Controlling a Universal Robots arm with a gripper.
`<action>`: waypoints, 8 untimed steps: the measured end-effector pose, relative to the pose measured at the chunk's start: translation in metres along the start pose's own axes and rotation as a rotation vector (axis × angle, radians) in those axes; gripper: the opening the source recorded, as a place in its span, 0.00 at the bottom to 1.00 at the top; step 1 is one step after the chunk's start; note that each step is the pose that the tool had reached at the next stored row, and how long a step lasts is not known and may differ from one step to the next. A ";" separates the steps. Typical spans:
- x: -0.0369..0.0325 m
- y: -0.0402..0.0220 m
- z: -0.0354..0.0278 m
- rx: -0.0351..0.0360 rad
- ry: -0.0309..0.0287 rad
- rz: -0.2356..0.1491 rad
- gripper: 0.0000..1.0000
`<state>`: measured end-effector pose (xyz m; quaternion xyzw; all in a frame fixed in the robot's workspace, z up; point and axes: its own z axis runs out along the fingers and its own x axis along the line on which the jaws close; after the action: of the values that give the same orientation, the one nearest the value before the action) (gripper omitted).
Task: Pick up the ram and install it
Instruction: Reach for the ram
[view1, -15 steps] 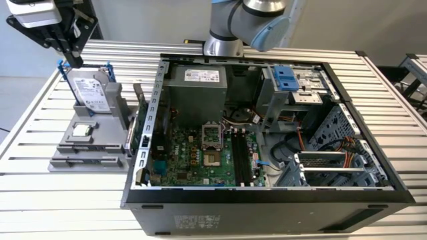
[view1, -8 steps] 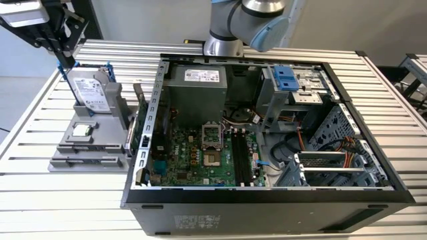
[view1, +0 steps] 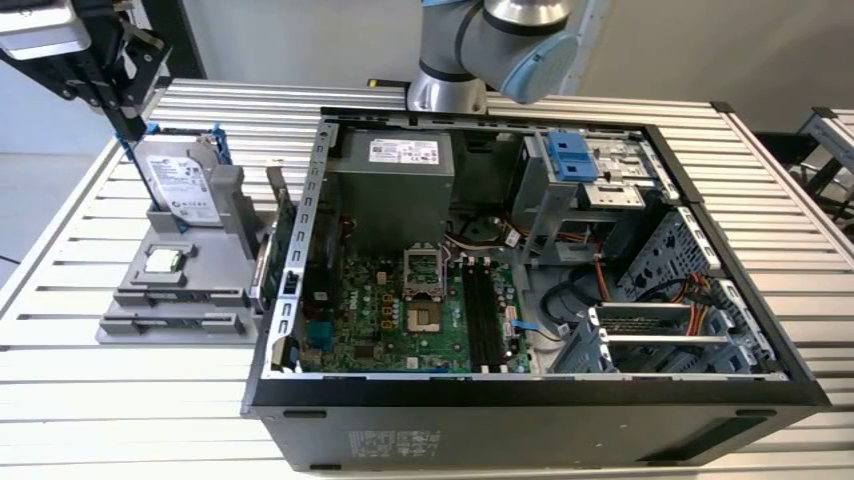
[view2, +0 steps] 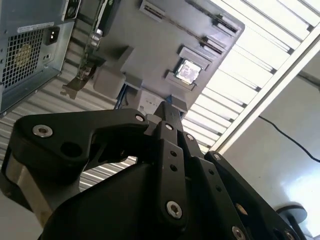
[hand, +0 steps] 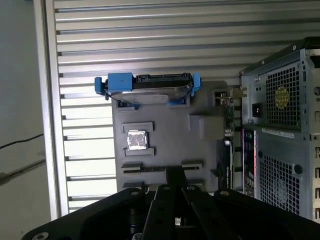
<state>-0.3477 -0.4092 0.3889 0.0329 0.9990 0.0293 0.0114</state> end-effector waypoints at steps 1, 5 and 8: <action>-0.0002 -0.0032 -0.0001 -0.0001 -0.0001 0.000 0.00; -0.0008 -0.0186 -0.0011 0.0000 0.0000 0.000 0.00; -0.0013 -0.0302 -0.0018 0.0000 0.0000 0.000 0.00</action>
<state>-0.3484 -0.4395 0.3889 0.0329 0.9990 0.0293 0.0114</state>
